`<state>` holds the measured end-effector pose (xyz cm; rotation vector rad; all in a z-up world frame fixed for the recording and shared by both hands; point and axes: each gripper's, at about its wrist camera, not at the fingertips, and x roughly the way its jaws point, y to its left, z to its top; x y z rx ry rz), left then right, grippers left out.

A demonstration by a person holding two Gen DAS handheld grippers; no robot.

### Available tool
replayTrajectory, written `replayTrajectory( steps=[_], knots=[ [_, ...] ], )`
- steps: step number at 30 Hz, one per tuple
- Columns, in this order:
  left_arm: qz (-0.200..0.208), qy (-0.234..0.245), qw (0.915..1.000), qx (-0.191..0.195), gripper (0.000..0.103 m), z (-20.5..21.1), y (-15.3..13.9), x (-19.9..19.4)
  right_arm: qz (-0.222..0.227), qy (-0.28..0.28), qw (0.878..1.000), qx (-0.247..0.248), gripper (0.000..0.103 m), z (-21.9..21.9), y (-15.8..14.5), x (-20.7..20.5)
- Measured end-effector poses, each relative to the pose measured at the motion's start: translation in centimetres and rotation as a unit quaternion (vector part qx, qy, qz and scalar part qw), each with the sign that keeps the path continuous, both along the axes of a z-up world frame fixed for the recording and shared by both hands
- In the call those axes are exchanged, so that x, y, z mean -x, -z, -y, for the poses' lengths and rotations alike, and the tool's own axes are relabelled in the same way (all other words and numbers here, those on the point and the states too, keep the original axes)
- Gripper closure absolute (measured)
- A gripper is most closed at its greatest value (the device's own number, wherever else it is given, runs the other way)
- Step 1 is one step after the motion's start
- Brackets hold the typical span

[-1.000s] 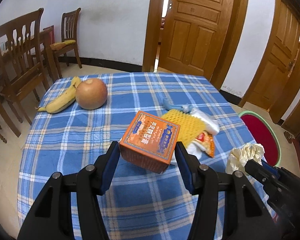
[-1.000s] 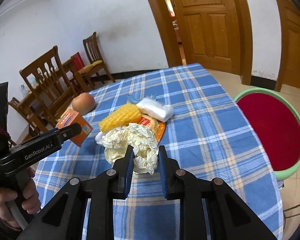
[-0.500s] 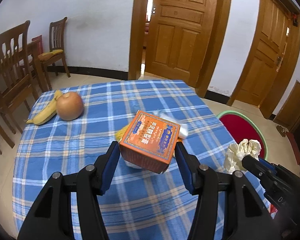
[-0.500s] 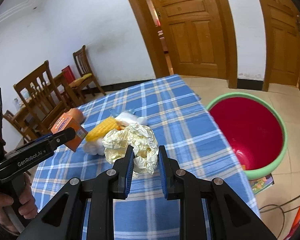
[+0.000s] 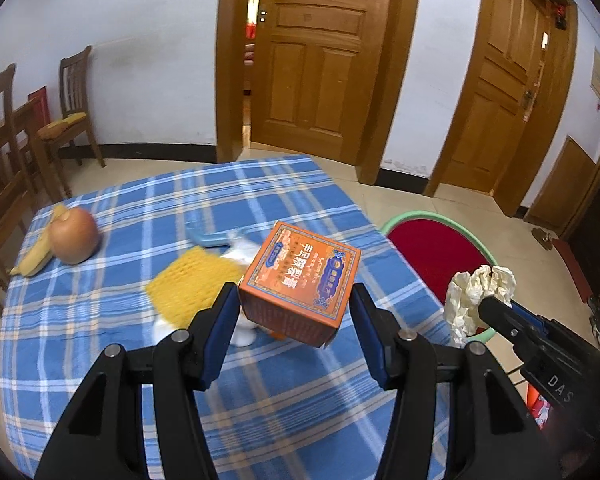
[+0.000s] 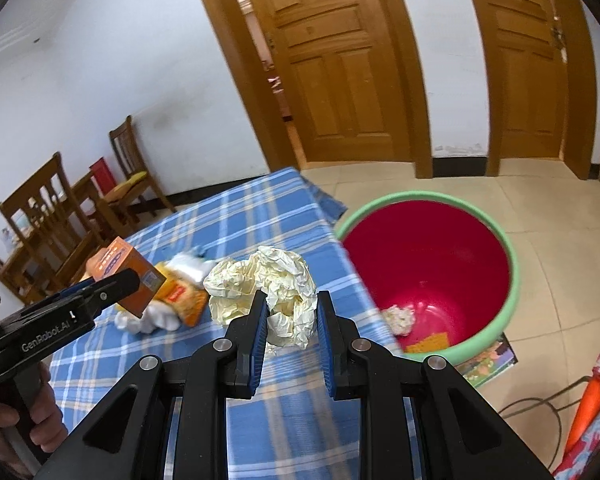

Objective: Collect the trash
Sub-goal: 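Carry orange box and tissue over the red bucket with both grippers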

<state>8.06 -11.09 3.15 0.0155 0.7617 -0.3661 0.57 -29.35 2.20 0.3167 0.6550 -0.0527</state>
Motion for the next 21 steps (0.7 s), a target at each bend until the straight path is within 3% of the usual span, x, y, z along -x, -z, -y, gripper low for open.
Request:
replayTrajectory(
  steps=[21],
  knots=[
    [-0.012,0.063,0.9976,-0.027,0.046,8.5,1.6,-2.2,-0.025,0.067,0.997,-0.019,0.080,7.4,2.6,-0.8]
  ],
)
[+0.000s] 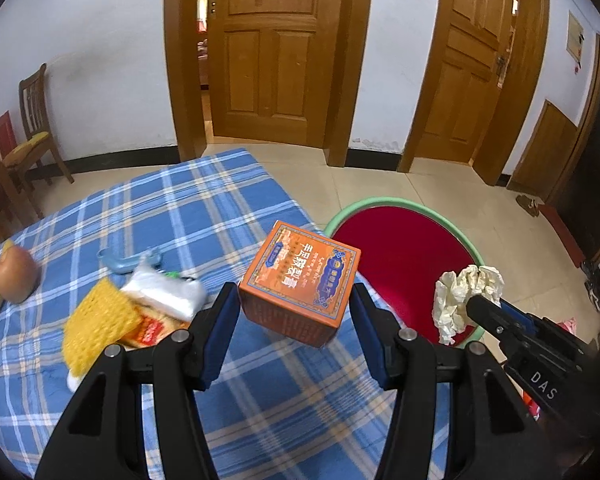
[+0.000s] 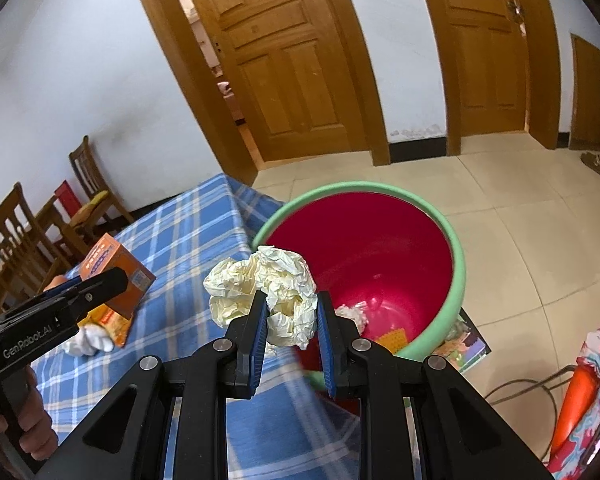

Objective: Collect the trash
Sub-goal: 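Carry orange box and tissue over the red bucket with both grippers, then open both grippers to drop box and tissue into the bucket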

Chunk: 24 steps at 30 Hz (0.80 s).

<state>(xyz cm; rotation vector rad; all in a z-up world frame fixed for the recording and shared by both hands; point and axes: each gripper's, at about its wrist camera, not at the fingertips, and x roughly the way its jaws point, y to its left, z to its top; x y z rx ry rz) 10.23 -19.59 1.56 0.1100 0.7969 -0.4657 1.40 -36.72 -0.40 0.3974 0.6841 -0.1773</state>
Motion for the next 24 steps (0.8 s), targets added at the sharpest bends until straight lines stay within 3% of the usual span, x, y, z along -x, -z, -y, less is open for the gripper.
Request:
replayTrajectory(
  steps=[24],
  knots=[
    [-0.024,0.050,0.9980,-0.028,0.046,8.0,3.1,-3.3,-0.022,0.026,0.999,-0.012,0.077,3.8,2.5,-2.4]
  ],
)
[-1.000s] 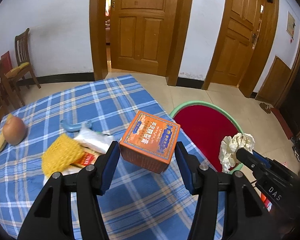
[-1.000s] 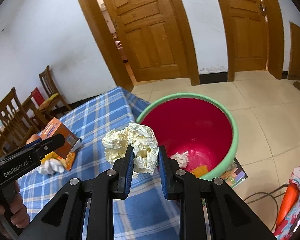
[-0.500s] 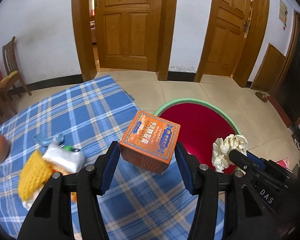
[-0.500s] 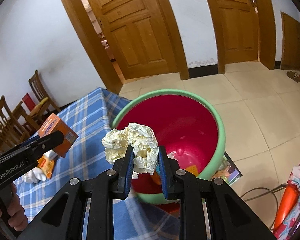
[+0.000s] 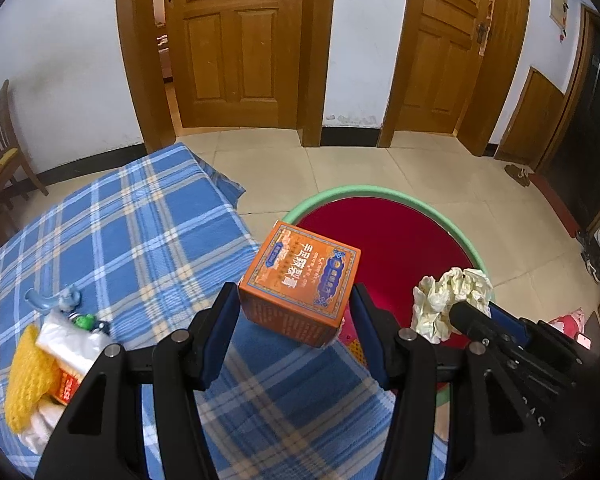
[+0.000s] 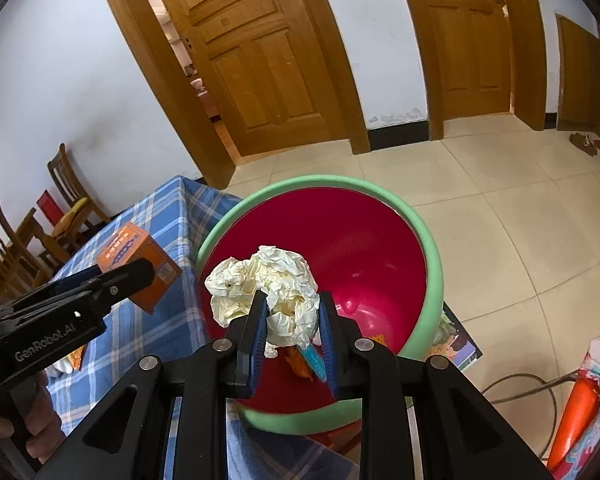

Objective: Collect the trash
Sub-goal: 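Open both grippers to drop box and tissue into the bucket, then move both grippers back toward the trash on the table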

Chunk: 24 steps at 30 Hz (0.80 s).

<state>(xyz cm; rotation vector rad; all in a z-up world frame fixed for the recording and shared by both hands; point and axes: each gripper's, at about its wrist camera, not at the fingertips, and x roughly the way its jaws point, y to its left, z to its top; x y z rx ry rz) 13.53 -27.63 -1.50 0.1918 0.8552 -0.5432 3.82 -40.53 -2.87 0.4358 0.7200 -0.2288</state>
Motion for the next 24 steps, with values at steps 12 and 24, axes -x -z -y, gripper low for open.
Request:
replayTrajectory(
  steps=[12,24],
  knots=[
    [-0.011,0.006,0.9999,0.002,0.044,1.2,0.8,-0.8,-0.006,0.005,1.000,-0.004,0.075,0.2,0.2,-0.3],
    [-0.007,-0.003,0.9999,0.006,0.040,0.6,0.3,-0.7,0.000,0.005,1.000,-0.010,0.059,0.3,0.0,0.0]
  ],
)
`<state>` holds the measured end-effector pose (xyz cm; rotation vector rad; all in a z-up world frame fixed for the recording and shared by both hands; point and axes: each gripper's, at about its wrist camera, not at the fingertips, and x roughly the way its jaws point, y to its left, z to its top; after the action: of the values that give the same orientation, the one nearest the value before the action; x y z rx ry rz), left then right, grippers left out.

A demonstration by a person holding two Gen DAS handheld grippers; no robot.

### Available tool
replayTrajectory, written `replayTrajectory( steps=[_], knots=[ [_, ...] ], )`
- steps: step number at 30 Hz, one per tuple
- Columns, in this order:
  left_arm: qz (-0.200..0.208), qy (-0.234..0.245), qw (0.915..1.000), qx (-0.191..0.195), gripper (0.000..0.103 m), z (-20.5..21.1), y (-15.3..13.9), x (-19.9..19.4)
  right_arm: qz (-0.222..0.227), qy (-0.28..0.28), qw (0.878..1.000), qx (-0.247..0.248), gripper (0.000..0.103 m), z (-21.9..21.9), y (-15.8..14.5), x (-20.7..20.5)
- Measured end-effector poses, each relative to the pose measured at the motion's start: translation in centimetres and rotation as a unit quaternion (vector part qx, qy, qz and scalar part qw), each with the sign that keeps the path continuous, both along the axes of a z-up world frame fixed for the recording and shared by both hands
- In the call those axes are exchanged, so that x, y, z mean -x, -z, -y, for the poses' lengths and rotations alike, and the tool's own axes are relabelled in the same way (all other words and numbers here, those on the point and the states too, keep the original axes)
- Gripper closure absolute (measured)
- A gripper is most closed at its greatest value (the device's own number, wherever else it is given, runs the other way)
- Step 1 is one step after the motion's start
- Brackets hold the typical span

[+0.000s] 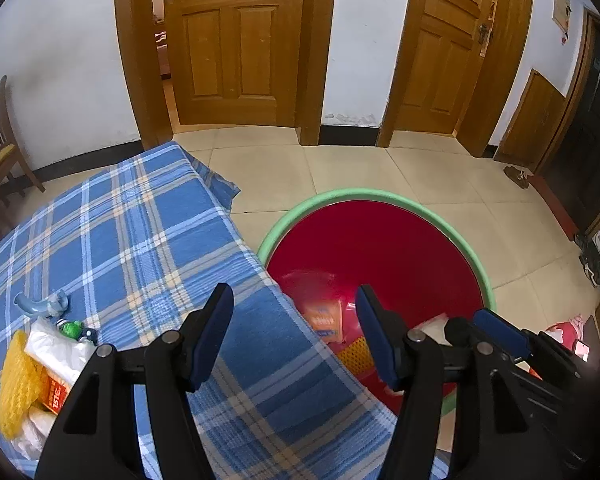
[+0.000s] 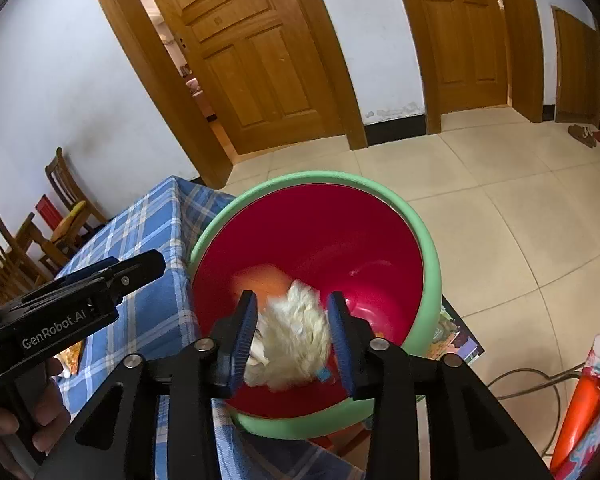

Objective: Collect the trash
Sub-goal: 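Move both grippers back toward the trash on the table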

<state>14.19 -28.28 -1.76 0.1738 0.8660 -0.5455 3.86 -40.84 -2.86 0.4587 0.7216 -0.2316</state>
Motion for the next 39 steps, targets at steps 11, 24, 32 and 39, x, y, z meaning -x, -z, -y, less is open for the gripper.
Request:
replayTrajectory(
  steps=[11,24,32,39],
  knots=[
    [-0.001,-0.026,0.9996,0.014,0.040,-2.7,-0.9,0.6,0.014,-0.003,1.000,0.004,0.045,-0.7,-1.0,0.7],
    [0.020,-0.067,0.9974,0.016,0.040,-7.4,-2.8,2.5,0.034,-0.014,0.999,0.017,0.034,-3.3,-3.1,2.1],
    [0.028,-0.095,0.9948,0.022,0.040,-10.7,-4.0,3.8,0.044,-0.028,0.998,0.028,0.030,-5.3,-4.2,2.5],
    [0.036,-0.121,0.9916,0.027,0.040,-13.7,-4.8,4.7,0.050,-0.043,0.997,0.036,0.029,-7.2,-5.0,2.8]
  ],
)
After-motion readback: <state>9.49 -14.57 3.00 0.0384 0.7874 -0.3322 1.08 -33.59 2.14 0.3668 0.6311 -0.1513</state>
